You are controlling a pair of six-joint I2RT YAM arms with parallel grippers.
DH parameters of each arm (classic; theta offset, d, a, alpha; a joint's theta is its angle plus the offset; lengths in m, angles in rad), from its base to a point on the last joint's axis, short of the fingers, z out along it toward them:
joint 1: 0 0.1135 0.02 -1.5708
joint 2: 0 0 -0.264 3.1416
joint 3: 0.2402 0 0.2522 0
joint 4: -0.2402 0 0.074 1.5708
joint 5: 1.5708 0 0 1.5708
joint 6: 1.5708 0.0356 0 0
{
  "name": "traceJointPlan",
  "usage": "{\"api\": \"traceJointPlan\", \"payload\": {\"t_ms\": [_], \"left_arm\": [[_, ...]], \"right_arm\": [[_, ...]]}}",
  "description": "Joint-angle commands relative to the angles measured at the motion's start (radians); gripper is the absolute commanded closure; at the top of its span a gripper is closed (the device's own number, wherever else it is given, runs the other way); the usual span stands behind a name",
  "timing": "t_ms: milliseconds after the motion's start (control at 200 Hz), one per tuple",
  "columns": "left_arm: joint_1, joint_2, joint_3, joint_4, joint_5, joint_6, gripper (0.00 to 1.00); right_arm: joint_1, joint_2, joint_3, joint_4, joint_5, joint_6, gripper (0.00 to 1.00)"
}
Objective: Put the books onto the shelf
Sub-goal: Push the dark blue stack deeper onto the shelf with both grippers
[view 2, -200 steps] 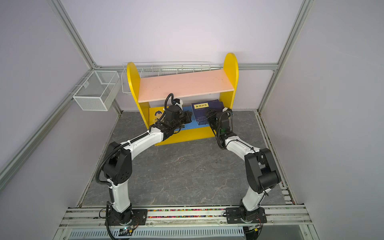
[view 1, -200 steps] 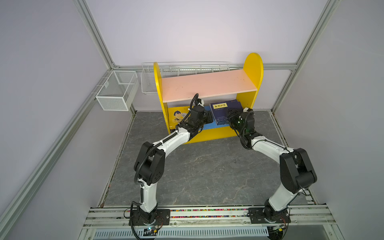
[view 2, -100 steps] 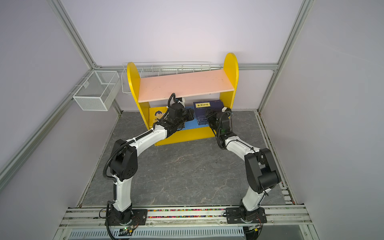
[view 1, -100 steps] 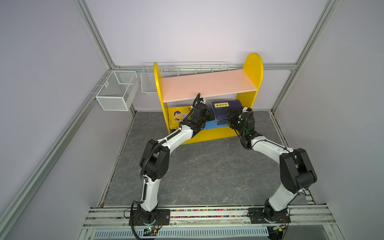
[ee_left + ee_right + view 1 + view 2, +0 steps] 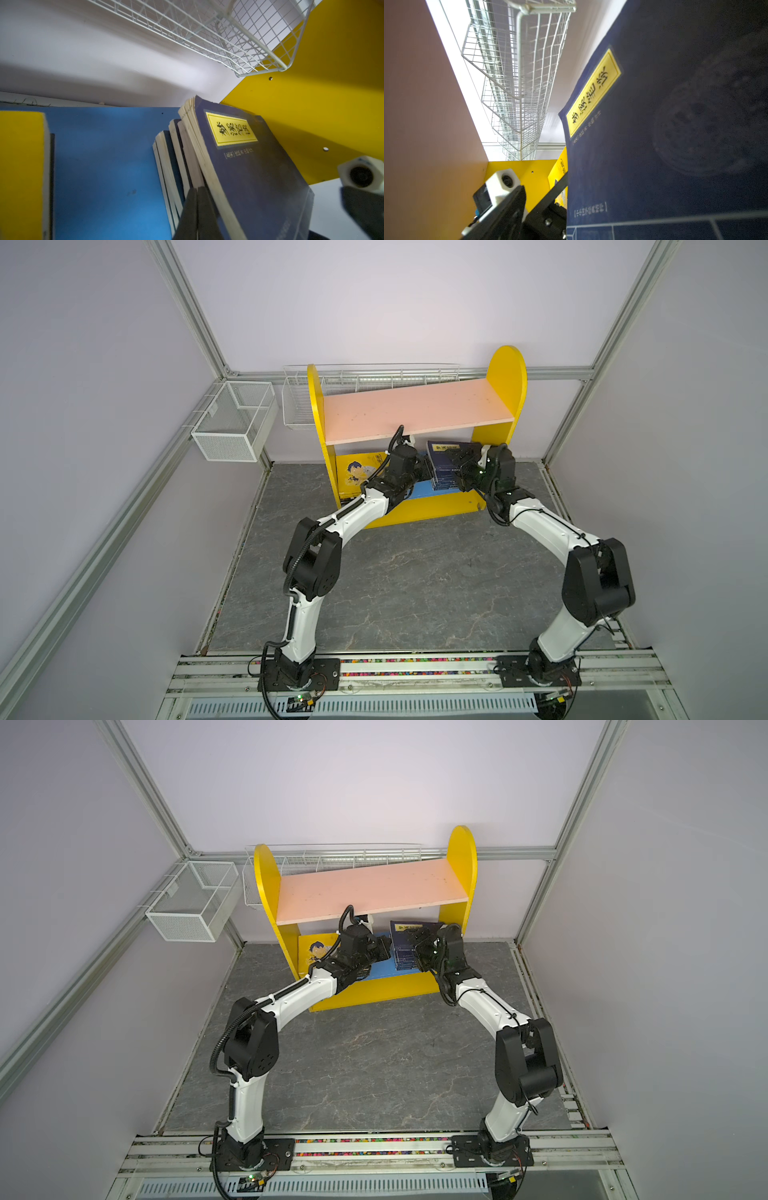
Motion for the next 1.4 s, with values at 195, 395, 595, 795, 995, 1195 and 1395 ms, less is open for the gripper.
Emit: {"api": "traceJointPlan", "payload": {"t_ms": [195, 395, 595, 795, 995, 1195, 1395], "left_arm": [[0.004, 0.036, 0.065, -0.04, 0.009, -0.002, 1.0], [-0.003, 0.049, 0.079, -0.046, 0.005, -0.001, 1.0], [-0.004, 0.065, 0.093, -0.055, 0.004, -0.001, 1.0], [-0.006, 0.064, 0.095, -0.059, 0.0, 0.004, 1.0], [-0.008, 0.066, 0.092, -0.06, 0.002, 0.001, 1.0], [-0.012, 0.064, 0.09, -0.082, -0.013, 0.002, 1.0], [-0.012, 0.034, 0.057, -0.111, -0.093, 0.004, 1.0]], "right_arm": [[-0.06, -0.001, 0.131, -0.315, -0.131, -0.098, 0.14], [-0.081, 0.048, 0.15, -0.307, -0.235, -0.088, 0.12], [-0.091, 0.082, 0.169, -0.29, -0.319, -0.074, 0.11], [-0.097, 0.05, 0.167, -0.33, -0.292, -0.117, 0.11], [-0.099, 0.009, 0.161, -0.374, -0.25, -0.172, 0.12], [-0.098, -0.035, 0.13, -0.382, -0.224, -0.214, 0.13], [-0.098, -0.065, 0.1, -0.403, -0.197, -0.246, 0.13]]}}
